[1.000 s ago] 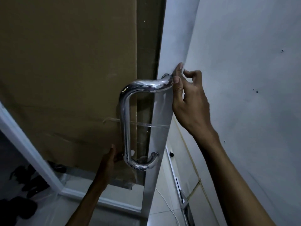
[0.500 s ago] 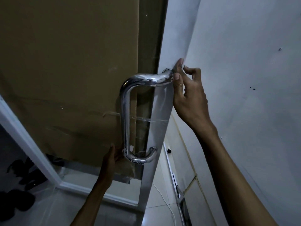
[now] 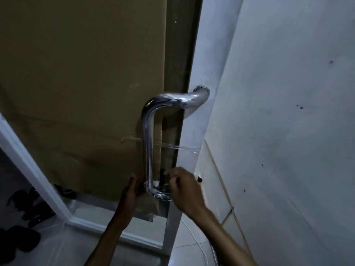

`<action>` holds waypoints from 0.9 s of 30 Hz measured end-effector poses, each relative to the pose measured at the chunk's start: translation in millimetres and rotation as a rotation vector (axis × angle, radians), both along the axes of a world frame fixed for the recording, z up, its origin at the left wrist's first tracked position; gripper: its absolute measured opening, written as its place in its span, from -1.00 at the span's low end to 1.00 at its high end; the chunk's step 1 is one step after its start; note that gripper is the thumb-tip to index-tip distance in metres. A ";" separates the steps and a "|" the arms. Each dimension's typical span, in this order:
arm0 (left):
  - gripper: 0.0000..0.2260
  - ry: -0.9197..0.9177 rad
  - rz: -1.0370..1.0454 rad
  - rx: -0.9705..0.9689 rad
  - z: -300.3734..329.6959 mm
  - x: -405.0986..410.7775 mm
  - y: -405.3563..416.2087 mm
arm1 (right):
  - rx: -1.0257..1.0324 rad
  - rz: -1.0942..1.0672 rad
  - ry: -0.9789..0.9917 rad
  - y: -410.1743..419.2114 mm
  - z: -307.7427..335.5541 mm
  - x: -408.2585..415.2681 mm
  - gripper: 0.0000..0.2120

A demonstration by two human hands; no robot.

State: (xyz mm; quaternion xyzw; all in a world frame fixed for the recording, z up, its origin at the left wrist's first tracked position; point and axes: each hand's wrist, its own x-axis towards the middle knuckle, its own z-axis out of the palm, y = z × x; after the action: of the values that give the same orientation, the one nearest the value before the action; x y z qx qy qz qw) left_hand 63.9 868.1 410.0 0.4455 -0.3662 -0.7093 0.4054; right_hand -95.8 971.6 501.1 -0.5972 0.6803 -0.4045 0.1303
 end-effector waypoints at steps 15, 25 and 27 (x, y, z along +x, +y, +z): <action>-0.90 -0.223 -0.069 -0.365 23.2 23.4 5.8 | 0.439 0.174 0.003 -61.4 -36.5 0.0 -0.89; -0.77 -0.319 0.016 -0.570 54.5 13.1 10.8 | 0.326 0.137 0.238 -45.1 -21.5 -13.2 -0.77; -0.87 -0.316 0.047 -0.567 56.3 11.2 11.0 | 0.336 0.178 0.205 -47.9 -12.8 -11.5 -0.76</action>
State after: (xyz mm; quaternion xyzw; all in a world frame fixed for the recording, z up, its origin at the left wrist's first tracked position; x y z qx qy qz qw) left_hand 75.0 879.2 466.2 0.4279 -0.5972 -0.4915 0.4676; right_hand -107.4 923.7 488.3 -0.6628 0.6924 -0.2097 0.1932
